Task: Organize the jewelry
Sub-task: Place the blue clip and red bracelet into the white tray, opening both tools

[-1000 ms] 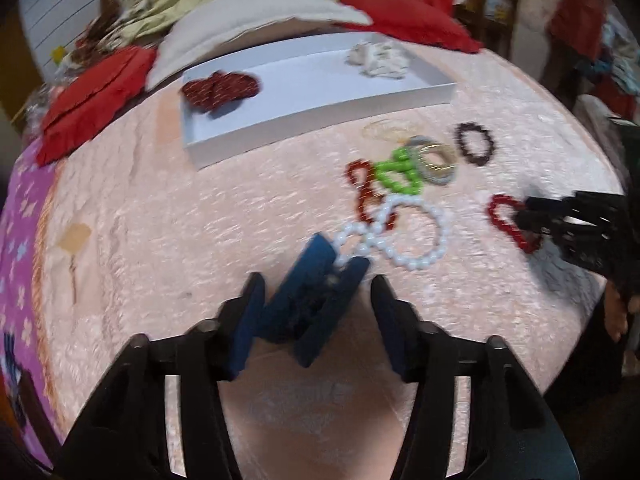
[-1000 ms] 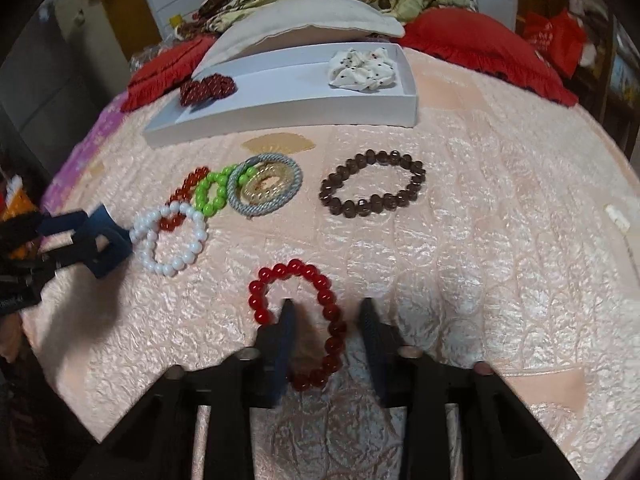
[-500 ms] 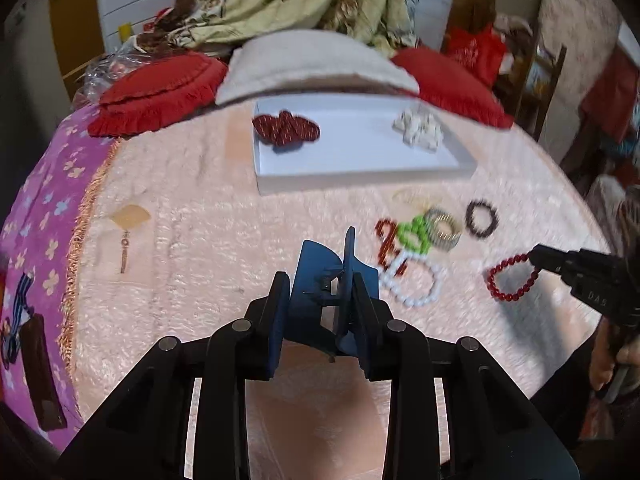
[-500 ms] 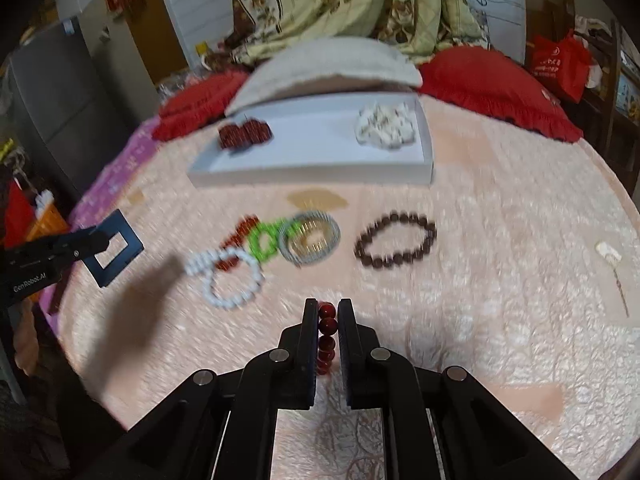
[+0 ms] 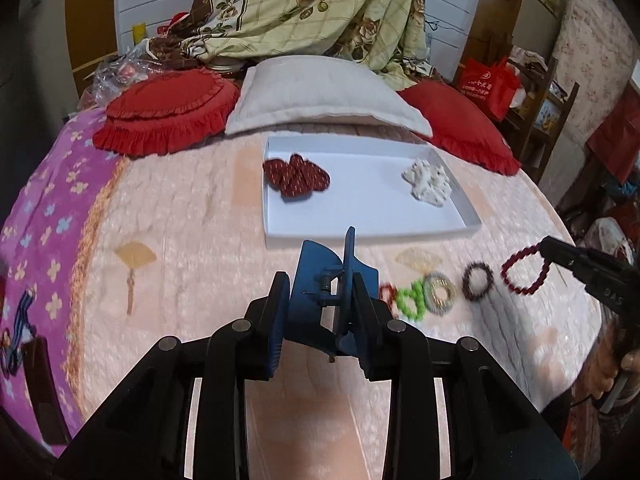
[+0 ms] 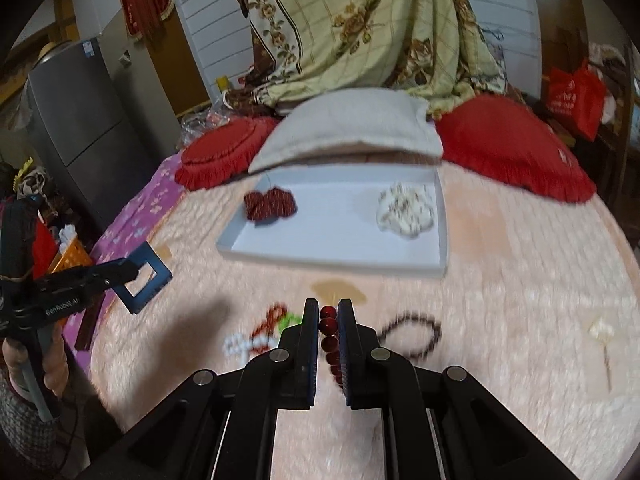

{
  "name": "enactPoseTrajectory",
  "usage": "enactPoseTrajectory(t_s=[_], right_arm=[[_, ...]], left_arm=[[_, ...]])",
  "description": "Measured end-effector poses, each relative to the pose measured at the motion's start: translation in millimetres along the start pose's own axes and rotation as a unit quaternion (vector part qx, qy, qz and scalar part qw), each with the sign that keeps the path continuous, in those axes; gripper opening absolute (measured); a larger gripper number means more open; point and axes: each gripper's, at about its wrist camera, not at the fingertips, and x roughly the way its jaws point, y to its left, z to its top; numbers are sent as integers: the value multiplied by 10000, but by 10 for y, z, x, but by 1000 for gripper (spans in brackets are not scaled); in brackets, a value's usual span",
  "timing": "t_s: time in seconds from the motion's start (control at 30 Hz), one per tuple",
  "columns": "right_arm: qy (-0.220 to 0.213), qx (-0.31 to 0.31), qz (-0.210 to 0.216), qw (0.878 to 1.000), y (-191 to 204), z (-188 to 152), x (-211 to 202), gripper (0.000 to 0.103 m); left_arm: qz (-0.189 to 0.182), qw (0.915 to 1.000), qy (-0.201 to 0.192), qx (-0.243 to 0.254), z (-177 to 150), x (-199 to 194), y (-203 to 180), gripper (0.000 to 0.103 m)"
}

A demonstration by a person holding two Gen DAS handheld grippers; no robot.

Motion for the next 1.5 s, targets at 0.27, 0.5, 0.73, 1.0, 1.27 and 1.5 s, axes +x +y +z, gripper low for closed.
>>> enactPoseTrajectory(t_s=[0.27, 0.5, 0.73, 1.0, 1.27, 1.5], right_arm=[[129, -248, -224, 9994, 94, 600, 553, 9], [541, -116, 2, 9985, 261, 837, 1284, 9], [837, 326, 470, 9949, 247, 816, 1846, 9], [1193, 728, 222, 9899, -72, 601, 2105, 9], [1004, 506, -25, 9937, -34, 554, 1904, 42], [686, 153, -48, 9975, 121, 374, 1301, 42]], left_arm=[[176, 9991, 269, -277, 566, 669, 126, 28], [576, 9961, 588, -317, 745, 1356, 186, 28], [820, 9927, 725, -497, 700, 1691, 321, 28], [625, 9923, 708, -804, 660, 1685, 393, 32], [616, 9938, 572, -723, 507, 1298, 276, 32], [1054, 9934, -60, -446, 264, 536, 118, 37]])
